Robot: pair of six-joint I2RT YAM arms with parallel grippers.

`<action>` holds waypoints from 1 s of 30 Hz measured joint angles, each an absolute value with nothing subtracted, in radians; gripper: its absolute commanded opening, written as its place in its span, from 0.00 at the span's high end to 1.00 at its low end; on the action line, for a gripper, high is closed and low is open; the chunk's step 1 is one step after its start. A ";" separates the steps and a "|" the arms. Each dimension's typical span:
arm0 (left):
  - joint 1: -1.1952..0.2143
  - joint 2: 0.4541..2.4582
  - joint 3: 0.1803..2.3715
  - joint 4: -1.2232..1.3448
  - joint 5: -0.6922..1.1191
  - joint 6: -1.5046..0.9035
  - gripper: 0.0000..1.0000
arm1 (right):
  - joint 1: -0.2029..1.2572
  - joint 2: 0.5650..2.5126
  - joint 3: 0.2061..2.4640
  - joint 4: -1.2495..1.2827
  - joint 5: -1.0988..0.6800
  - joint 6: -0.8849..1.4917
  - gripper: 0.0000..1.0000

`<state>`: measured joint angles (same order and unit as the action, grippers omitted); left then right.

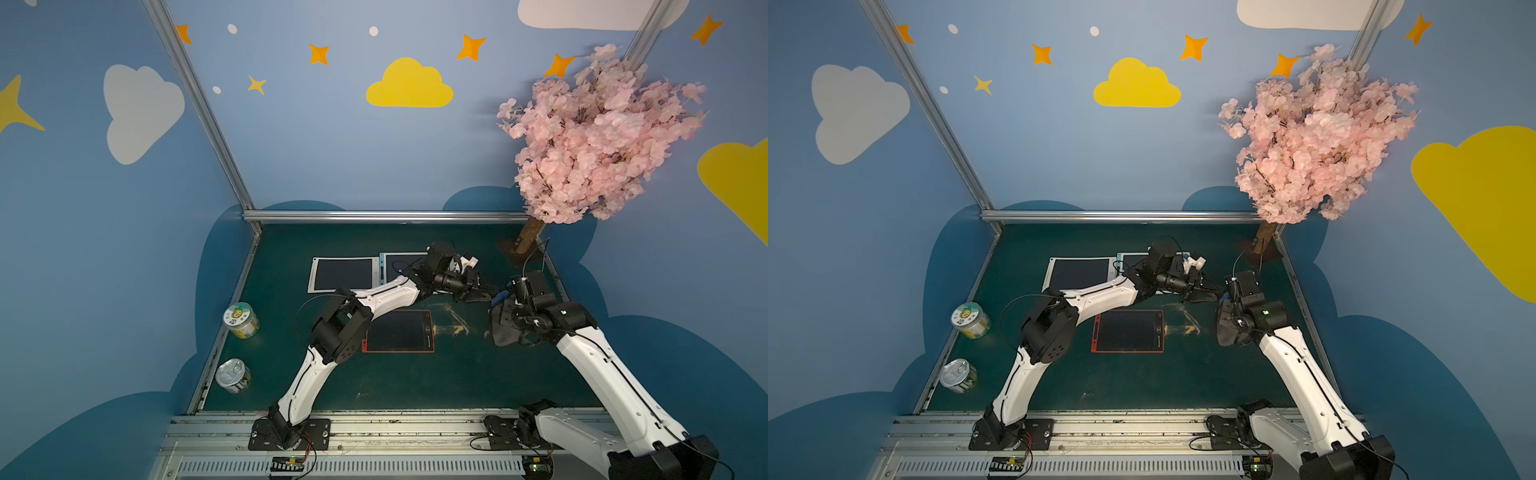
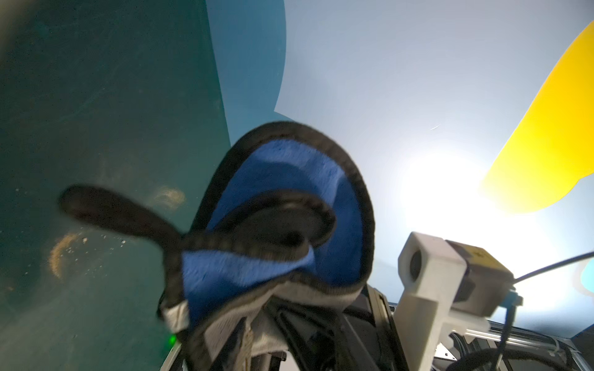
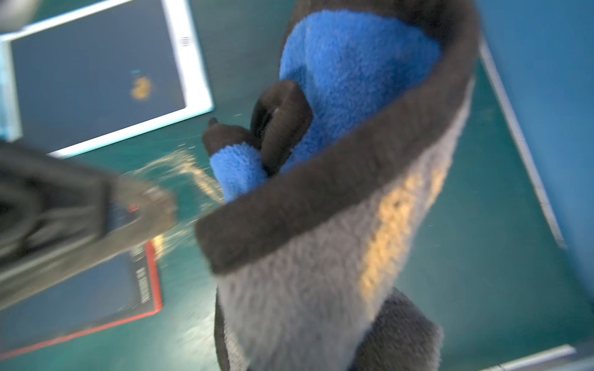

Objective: Wipe the drawing tablet
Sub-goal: Adjust the cleaning item.

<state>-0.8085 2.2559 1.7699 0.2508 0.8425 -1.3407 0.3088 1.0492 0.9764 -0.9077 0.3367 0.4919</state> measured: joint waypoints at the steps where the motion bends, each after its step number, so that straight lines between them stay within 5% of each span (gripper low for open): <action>1: -0.807 2.251 1.753 0.244 0.842 -1.333 0.58 | 0.298 1.059 0.977 -0.913 0.363 0.499 1.00; 30: -0.809 2.246 1.739 0.234 0.895 -1.332 0.57 | 0.288 1.200 1.017 -0.785 0.039 0.516 1.00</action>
<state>-0.8093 2.2456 1.7393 0.2340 0.8948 -1.3323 0.2878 1.1995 1.0172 -0.7845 0.0395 0.5156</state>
